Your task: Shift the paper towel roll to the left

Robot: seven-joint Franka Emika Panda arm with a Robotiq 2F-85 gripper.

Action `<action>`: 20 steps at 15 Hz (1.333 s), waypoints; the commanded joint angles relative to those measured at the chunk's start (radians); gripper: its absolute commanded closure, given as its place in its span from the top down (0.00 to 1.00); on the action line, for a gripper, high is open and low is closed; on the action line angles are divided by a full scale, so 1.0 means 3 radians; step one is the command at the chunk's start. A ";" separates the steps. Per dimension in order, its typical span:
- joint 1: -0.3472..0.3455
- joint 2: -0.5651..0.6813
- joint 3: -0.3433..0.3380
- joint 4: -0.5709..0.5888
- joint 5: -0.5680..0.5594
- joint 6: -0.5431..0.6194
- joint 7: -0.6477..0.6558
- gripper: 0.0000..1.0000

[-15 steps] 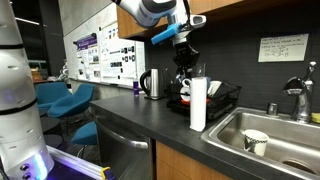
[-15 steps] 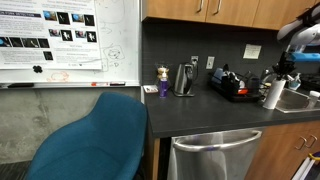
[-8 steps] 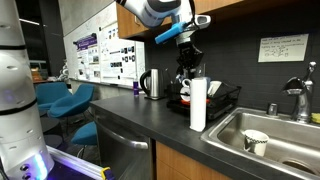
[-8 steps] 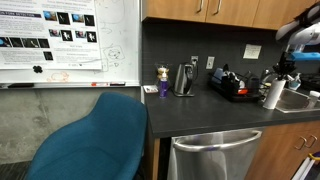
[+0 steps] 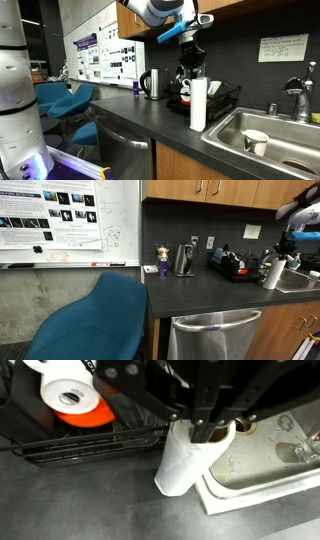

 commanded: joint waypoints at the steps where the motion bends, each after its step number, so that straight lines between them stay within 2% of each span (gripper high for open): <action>1: -0.0047 0.0066 0.0023 0.0126 -0.0010 -0.0125 0.0006 0.00; 8: -0.0048 0.0064 0.0032 0.0243 0.0243 -0.0467 -0.0232 0.00; 20: -0.0058 0.0104 0.0028 0.0326 0.0010 -0.0448 0.0014 0.00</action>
